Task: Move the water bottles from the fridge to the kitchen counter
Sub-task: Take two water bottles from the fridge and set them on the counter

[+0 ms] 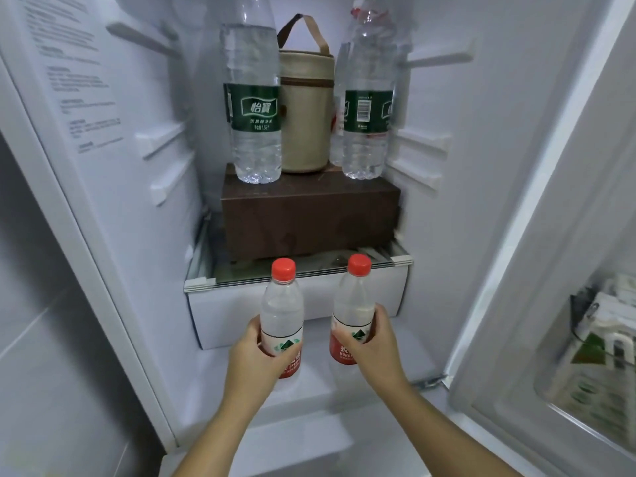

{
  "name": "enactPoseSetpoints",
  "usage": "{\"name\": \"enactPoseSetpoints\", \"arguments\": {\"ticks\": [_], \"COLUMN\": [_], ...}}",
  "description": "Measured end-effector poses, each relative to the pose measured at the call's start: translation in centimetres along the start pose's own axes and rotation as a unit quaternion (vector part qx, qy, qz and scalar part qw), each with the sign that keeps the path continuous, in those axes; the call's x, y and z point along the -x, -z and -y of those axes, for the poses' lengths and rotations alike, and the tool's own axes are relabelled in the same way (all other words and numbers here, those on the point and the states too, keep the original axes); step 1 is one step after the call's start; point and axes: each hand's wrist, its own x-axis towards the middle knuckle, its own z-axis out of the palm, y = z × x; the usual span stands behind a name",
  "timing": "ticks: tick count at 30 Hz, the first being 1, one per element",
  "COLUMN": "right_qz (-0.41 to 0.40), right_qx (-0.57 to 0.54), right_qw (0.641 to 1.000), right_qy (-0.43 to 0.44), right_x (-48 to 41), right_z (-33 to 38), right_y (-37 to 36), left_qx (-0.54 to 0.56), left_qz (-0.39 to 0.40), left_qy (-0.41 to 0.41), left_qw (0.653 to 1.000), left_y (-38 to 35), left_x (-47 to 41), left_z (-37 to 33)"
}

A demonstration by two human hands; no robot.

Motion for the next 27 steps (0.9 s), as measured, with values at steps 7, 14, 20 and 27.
{"name": "enactPoseSetpoints", "arguments": {"ticks": [7,14,20,27], "right_qz": [0.020,0.046,0.068,0.101], "right_qx": [-0.006,0.016,0.016,0.009], "right_qw": [1.000,0.999,0.997,0.994], "right_qy": [-0.005,-0.009,-0.028,-0.039], "right_x": [-0.3,0.0,0.3,0.2], "right_z": [-0.7,-1.2,-1.9,-1.6], "right_y": [0.0,0.7,1.3,1.7], "left_qx": [0.015,0.028,0.046,0.047], "left_qz": [0.020,0.026,0.044,0.087], "left_qy": [0.007,0.004,-0.001,-0.004], "left_qw": [1.000,0.999,0.998,0.995], "left_y": [0.1,0.1,0.2,0.5], "left_x": [-0.3,0.2,1.0,0.6], "left_z": [0.6,0.8,0.6,0.3]}}
